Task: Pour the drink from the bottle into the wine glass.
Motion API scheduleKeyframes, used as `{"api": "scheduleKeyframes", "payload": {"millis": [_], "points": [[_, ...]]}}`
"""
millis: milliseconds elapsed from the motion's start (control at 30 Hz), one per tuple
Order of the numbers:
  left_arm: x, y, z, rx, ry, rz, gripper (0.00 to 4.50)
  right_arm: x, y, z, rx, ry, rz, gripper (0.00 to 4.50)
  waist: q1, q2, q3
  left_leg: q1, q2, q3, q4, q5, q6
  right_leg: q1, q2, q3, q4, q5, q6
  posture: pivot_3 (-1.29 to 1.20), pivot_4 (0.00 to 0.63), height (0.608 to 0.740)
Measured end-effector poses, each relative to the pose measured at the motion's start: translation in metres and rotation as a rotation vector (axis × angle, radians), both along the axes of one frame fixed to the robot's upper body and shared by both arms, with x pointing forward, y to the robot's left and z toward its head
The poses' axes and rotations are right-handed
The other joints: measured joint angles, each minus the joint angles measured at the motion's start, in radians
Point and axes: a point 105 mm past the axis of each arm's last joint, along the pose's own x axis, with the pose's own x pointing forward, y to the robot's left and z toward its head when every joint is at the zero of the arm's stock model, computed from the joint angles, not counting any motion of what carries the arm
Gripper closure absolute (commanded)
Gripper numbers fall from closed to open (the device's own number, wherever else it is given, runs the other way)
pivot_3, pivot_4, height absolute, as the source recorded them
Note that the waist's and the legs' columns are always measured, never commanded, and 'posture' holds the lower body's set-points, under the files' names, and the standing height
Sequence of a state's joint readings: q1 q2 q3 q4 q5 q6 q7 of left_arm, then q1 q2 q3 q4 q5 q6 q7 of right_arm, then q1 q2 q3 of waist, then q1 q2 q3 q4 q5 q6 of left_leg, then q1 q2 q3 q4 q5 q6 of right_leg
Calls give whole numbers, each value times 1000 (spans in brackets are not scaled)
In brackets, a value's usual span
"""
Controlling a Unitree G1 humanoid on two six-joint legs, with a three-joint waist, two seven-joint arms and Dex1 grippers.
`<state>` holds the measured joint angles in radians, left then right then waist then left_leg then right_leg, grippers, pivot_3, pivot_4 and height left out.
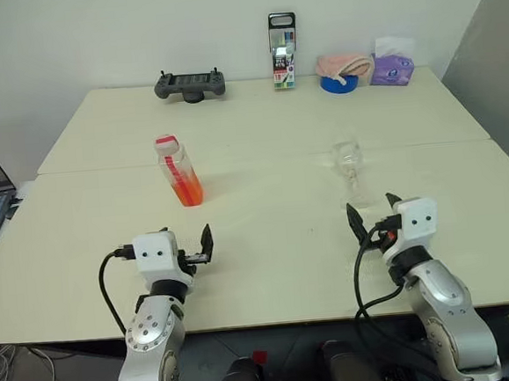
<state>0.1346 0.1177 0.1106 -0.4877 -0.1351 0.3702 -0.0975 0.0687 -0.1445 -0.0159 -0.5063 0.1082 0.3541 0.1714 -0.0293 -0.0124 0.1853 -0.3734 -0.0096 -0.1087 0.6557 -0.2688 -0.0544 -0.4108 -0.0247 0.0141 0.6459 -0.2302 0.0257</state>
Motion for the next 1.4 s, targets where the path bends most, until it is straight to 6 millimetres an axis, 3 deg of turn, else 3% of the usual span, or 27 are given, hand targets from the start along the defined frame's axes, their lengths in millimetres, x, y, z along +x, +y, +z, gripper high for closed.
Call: {"api": "scheduleKeyframes", "payload": {"millis": [300, 433, 500, 633, 700, 800, 1000, 1167, 1400], "points": [[1, 1, 2, 8, -12, 33, 44, -3, 9, -5, -2, 17, 42, 0, 0, -1, 0, 4, 0, 2, -8, 0, -1, 0, 2, 2, -1, 2, 3, 0, 150, 740], [11, 4, 9, 17, -38, 65, 44, 1, 18, 6, -49, -19, 133, 0, 0, -2, 1, 7, 1, 3, -9, 0, -1, 1, 3, 2, -1, 2, 3, 0, 150, 740], [17, 7, 20, 21, -74, 81, 44, 4, 28, 18, -63, -57, 203, 0, 0, -3, 1, 8, 2, 3, -9, 0, -1, 2, 5, 2, -1, 2, 3, 0, 150, 740], [39, 16, 35, 20, -118, 130, 44, 12, 71, 45, -70, -80, 458, 0, -4, -4, 1, 9, 2, 3, -9, 0, -1, 2, 5, 2, 0, 3, 4, 0, 150, 740], [50, 19, 37, 34, -114, 129, 44, 20, 93, 61, -73, -77, 575, 0, -3, -4, 1, 9, 2, 2, -10, 0, -1, 2, 5, 1, 0, 3, 4, 0, 150, 740], [61, 20, 34, 46, -92, 119, 44, 28, 110, 75, -94, -77, 663, 0, 0, -4, 1, 8, 2, 2, -11, 0, -1, 2, 5, 1, -2, 3, 3, 0, 150, 740], [78, 30, 39, 58, -109, 123, 44, 33, 117, 69, -106, -30, 718, 0, 4, -4, 1, 6, 1, 2, -11, -1, -2, 0, 3, 1, -2, 3, 4, 0, 150, 740], [101, 28, 47, 65, -142, 85, 44, 36, 121, 70, -116, -32, 734, 0, 3, -4, 1, 7, 2, 2, -10, -1, -2, 1, 4, 1, -1, 2, 4, 0, 150, 740], [116, 25, 51, 66, -174, 54, 44, 36, 124, 66, -119, -17, 743, 0, 1, -4, 1, 7, 2, 2, -11, -1, -2, 0, 4, 1, -1, 3, 4, 0, 150, 740]]}}
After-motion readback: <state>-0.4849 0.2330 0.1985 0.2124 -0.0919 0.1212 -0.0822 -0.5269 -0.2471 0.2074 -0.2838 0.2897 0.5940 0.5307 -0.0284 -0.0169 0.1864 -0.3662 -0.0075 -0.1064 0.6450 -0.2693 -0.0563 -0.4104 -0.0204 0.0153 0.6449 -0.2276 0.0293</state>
